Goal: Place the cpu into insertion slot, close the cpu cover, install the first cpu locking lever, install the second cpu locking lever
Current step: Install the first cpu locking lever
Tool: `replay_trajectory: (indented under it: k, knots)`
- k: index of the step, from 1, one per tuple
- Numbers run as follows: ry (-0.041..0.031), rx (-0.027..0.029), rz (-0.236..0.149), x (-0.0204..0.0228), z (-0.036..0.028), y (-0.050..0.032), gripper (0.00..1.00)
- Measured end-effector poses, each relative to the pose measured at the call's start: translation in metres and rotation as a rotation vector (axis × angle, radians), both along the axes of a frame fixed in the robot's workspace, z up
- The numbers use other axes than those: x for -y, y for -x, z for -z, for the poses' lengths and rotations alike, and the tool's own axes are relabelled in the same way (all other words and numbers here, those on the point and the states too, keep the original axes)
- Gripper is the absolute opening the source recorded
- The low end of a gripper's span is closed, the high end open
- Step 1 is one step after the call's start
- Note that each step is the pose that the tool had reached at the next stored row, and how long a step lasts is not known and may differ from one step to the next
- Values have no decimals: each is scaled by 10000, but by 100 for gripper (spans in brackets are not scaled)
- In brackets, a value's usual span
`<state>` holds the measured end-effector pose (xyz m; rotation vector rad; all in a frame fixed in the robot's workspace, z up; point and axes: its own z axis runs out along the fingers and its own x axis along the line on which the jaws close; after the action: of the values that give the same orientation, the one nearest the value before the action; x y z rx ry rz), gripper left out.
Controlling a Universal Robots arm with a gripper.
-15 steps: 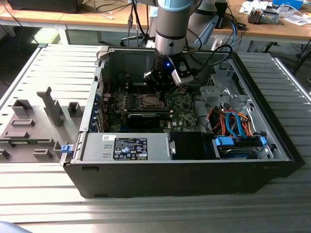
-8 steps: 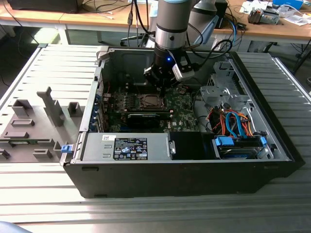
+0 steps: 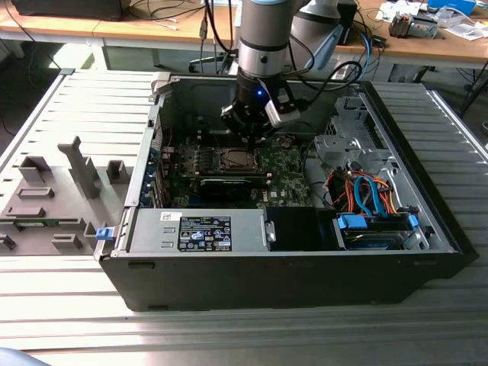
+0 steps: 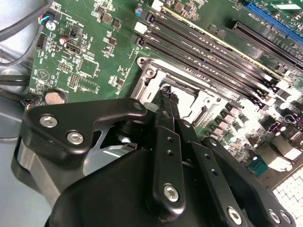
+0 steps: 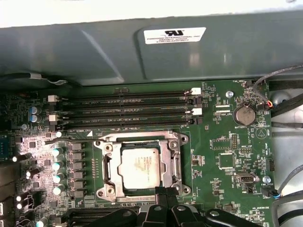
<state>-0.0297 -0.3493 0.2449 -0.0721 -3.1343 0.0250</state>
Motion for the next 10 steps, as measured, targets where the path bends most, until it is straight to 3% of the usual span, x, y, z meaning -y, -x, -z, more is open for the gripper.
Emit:
replay_trajectory:
  k: [10]
  knots:
    - [0, 11, 0, 0, 0, 74, 11]
